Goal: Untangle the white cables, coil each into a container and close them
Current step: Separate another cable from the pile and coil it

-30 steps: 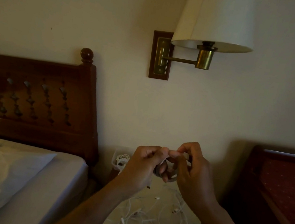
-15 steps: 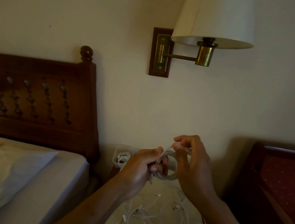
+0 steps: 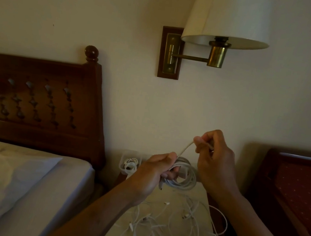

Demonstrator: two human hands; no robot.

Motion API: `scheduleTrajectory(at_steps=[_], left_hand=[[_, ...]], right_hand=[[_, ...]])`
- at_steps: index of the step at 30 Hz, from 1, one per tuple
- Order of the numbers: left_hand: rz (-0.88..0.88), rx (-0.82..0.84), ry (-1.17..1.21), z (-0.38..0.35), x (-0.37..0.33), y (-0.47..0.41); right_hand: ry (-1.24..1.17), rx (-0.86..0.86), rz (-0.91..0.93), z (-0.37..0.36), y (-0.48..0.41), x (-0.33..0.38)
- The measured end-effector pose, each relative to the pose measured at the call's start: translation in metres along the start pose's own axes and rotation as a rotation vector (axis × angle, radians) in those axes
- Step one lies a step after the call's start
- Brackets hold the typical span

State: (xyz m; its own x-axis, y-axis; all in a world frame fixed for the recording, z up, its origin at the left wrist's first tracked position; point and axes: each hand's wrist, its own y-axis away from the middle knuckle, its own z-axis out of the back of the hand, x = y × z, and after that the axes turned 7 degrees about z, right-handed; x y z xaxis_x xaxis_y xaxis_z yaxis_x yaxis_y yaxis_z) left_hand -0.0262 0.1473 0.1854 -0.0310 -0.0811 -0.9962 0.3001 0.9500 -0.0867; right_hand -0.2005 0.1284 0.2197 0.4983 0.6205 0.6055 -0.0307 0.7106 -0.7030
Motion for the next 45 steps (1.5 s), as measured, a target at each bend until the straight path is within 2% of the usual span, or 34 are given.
scheduleTrajectory(at_steps=[5,7,11,13,16,19,24,26,29,31,33,36,45], left_hand=[[0.070,-0.174,-0.078,-0.001,0.002,-0.004],[0.050,-0.121,0.006,0.001,-0.003,-0.004],[0.109,0.139,0.315,0.006,-0.012,0.002],[0.151,0.221,0.360,0.008,-0.014,0.004],[0.199,0.289,0.334,0.011,-0.020,0.006],[0.257,0.371,0.453,0.012,-0.024,0.008],[0.199,0.353,0.563,0.003,-0.013,0.012],[0.168,0.281,0.519,-0.001,-0.010,0.012],[0.150,0.143,0.402,0.001,-0.010,0.009],[0.145,0.094,0.321,0.007,-0.012,0.007],[0.134,0.072,0.182,0.012,-0.014,0.007],[0.112,0.081,0.034,0.012,-0.014,0.009],[0.089,0.247,0.028,0.001,-0.016,0.010]], right_hand=[[0.089,0.200,-0.014,-0.007,0.024,0.000],[-0.022,0.203,-0.006,-0.014,0.030,0.002],[-0.316,0.068,0.015,-0.017,0.027,0.004],[-0.399,0.017,0.033,-0.017,0.026,0.003],[-0.482,-0.067,0.053,-0.022,0.030,0.004],[-0.560,-0.163,0.007,-0.027,0.036,0.005],[-0.579,-0.242,-0.066,-0.033,0.039,0.007],[-0.530,-0.176,-0.054,-0.033,0.039,0.006],[-0.405,0.011,0.019,-0.025,0.037,0.000],[-0.360,0.158,0.060,-0.015,0.033,-0.002],[-0.250,0.221,0.120,-0.006,0.025,-0.004],[-0.133,0.223,0.175,0.002,0.013,-0.005],[-0.152,0.304,0.296,0.003,-0.003,0.006]])
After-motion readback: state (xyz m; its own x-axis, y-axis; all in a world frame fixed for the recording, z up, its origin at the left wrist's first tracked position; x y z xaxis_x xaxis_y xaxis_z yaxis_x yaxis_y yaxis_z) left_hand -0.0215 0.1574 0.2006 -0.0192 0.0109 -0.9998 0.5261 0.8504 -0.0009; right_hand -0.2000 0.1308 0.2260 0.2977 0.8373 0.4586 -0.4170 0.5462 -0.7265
